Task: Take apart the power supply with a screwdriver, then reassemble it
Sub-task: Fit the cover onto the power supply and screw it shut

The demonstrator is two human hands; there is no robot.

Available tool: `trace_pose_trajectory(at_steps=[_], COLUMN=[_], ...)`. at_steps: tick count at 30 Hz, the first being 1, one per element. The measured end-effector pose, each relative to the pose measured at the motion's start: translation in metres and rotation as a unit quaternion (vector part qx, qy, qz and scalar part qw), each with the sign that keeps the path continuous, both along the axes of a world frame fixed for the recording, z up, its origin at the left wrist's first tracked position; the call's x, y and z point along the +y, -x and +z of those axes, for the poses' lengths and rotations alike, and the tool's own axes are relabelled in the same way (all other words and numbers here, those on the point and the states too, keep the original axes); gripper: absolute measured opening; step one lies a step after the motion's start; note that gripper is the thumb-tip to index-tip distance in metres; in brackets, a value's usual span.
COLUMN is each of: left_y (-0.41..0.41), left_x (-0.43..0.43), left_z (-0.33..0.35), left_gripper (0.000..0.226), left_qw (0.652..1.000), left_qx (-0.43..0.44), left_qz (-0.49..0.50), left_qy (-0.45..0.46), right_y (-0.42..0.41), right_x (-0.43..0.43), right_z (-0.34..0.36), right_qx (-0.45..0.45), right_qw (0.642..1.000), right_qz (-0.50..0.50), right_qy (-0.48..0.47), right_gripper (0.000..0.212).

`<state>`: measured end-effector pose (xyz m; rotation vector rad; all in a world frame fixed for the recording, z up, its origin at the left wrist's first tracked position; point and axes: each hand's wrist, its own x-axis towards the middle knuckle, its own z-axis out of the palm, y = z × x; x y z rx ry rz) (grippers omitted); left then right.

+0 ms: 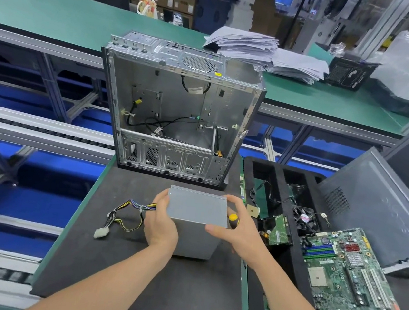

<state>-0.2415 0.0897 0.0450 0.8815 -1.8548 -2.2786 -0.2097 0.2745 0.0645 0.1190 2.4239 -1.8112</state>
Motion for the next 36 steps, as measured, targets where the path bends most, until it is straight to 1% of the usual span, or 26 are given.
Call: trace_pose_trajectory(at_steps=[3,6,9,12,14,16,18,20,22,23,24,26,28,29,32,34,36], left_y=[0.001,-0.001,-0.002,-0.001,0.002,0.010,0.022,0.036,0.046,0.049,0.051,0.050,0.047,0.046,0.045,0.042,0.038], left_x=[0.001,0.003,0.007,0.009,0.006,0.004,0.001,-0.003,-0.011,-0.017,-0.024,-0.036,-0.043,-0.045,-0.047,-0.046,-0.044], left_z=[0.002,0.003,0.004,0.005,0.005,0.009,0.018,0.026,0.030,0.029,0.026,0.019,0.013,0.010,0.000,-0.006,-0.010], left_gripper=[0.051,0.060,0.055,0.054,0.061,0.076,0.095,0.111,0.116,0.114,0.108,0.078,0.044,0.034,0.029,0.028,0.029], left_qw=[0.999,0.997,0.993,0.993,0.991,0.987,0.979,0.968,0.958,0.955,0.952,0.943,0.932,0.926,0.924,0.933,0.943], left_qx=[-0.018,-0.051,-0.057,-0.063,-0.074,-0.103,-0.150,-0.184,-0.186,-0.176,-0.161,-0.128,-0.097,-0.082,-0.023,0.006,0.010], left_qz=[0.023,0.058,0.100,0.088,0.075,0.049,-0.004,-0.086,-0.172,-0.211,-0.247,-0.306,-0.345,-0.355,-0.347,-0.307,-0.259], left_qy=[-0.023,-0.019,0.002,0.042,0.078,0.115,0.135,0.145,0.137,0.114,0.088,0.037,-0.052,-0.095,-0.159,-0.188,-0.208], right_y=[-0.002,-0.004,-0.003,-0.004,-0.004,-0.001,0.005,0.011,0.014,0.015,0.015,0.017,0.020,0.021,0.024,0.026,0.028], right_x=[-0.008,-0.013,-0.013,-0.010,-0.009,-0.009,-0.010,-0.010,-0.007,-0.004,-0.001,0.003,0.002,0.000,-0.001,-0.002,-0.003], right_z=[0.003,0.000,-0.002,-0.004,-0.004,-0.003,0.001,0.006,0.007,0.005,0.003,0.000,0.000,0.000,-0.003,-0.007,-0.010], right_qx=[0.021,0.032,0.032,0.021,0.020,0.018,-0.002,-0.028,-0.061,-0.076,-0.089,-0.113,-0.125,-0.129,-0.142,-0.146,-0.149], right_qw=[0.999,0.999,0.999,0.999,0.999,0.997,0.994,0.990,0.987,0.986,0.984,0.981,0.979,0.978,0.973,0.972,0.969], right_qz=[-0.010,-0.029,-0.023,-0.028,-0.039,-0.068,-0.111,-0.138,-0.146,-0.149,-0.151,-0.152,-0.149,-0.148,-0.152,-0.148,-0.143], right_qy=[-0.039,-0.033,-0.026,-0.010,-0.022,-0.040,-0.015,0.002,-0.003,0.003,0.014,0.038,0.055,0.064,0.098,0.114,0.134], right_gripper=[0.090,0.090,0.090,0.091,0.090,0.084,0.076,0.069,0.064,0.064,0.065,0.068,0.068,0.066,0.065,0.060,0.056])
